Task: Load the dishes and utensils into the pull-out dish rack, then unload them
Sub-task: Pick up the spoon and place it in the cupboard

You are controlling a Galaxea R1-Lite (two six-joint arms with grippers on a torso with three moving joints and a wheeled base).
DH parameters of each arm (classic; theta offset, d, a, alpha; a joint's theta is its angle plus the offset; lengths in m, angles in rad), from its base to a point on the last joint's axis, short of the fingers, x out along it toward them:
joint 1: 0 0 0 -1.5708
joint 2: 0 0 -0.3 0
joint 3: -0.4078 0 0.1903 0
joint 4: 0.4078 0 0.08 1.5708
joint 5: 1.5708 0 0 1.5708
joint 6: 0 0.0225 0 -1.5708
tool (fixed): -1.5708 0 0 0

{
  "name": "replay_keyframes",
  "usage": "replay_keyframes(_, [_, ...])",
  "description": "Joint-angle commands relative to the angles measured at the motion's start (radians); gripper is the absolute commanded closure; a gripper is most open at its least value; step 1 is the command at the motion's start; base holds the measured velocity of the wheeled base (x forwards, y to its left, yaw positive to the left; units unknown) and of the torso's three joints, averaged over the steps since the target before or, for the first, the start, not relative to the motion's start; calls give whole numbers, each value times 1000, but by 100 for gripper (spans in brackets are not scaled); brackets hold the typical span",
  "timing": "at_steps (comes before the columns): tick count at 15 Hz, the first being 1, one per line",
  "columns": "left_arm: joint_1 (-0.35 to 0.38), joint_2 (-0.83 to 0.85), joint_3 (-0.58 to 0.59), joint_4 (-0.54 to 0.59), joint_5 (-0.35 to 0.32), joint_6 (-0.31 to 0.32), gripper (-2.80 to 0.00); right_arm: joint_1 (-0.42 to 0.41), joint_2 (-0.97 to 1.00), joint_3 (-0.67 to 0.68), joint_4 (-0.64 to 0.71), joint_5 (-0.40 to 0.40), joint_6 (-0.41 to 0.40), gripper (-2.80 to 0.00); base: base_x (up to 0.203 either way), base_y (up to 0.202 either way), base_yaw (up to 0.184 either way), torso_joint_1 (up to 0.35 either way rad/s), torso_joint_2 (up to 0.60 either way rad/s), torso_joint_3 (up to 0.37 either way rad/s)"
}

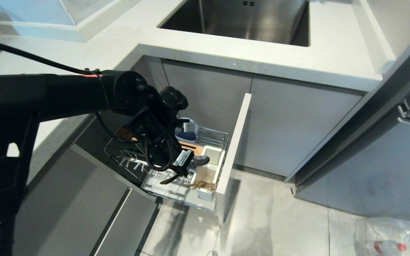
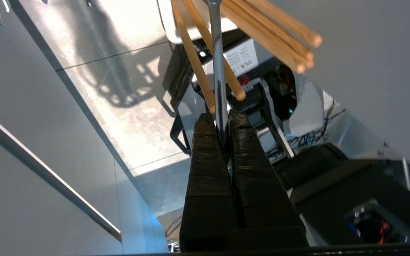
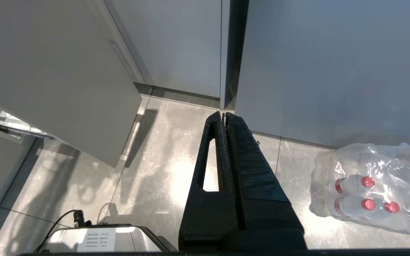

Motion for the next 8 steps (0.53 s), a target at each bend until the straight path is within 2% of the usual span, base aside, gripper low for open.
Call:
replay_keyframes(1, [-3,25,-1,-3,8,-11,0,0,2,0,0,0,0,0,0,0,0,0,0,0])
replay_keyframes(6, [-2,60,-1,-50,10,-14,0,0,2,0,0,0,0,0,0,0,0,0,0,0])
replay_keyframes(8, [-2,81,-2,-90,11,-41,0,0,2,0,0,0,0,0,0,0,0,0,0,0])
